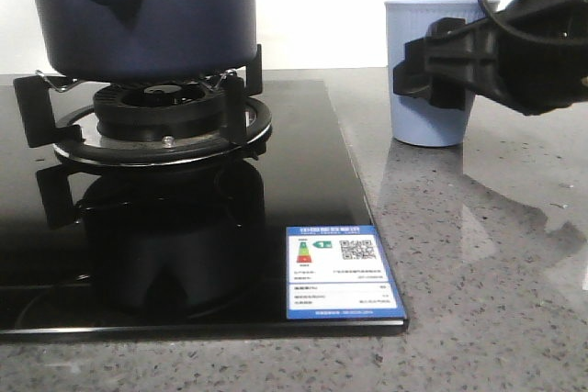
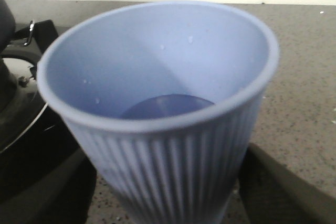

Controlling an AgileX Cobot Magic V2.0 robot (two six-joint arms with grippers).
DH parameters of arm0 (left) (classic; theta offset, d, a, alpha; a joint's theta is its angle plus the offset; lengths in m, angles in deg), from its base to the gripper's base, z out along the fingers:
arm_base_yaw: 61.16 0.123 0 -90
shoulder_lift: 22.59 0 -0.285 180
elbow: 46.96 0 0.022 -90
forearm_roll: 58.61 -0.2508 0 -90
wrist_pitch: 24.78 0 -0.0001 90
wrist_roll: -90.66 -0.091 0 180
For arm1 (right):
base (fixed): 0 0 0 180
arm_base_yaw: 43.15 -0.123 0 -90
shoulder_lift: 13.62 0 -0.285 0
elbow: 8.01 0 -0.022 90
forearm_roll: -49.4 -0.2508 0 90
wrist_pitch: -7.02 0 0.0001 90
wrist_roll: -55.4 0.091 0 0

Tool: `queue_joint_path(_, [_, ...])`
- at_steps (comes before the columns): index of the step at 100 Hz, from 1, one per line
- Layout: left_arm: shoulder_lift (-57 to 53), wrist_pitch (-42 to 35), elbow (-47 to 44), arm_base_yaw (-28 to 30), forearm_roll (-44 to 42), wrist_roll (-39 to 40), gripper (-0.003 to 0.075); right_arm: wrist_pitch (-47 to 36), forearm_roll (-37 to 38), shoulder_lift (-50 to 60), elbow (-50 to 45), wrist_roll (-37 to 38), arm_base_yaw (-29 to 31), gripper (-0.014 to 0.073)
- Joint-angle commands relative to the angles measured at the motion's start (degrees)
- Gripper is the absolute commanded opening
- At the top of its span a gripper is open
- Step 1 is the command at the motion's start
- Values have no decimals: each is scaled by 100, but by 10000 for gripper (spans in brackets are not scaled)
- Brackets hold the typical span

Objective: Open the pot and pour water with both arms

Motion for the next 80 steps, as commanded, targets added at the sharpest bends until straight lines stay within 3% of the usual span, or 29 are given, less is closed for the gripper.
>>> queue_joint_path(1, [-269, -95, 238, 80, 201, 6, 398, -217, 199, 291, 400, 3, -12, 353])
queue_joint_path(28, [-291, -86, 238, 115, 201, 6, 398, 791, 593, 510, 1245, 3, -12, 353])
queue_joint_path(80, [-291, -96, 238, 115, 201, 6, 398, 3594, 1501, 625, 3575, 3, -12, 353])
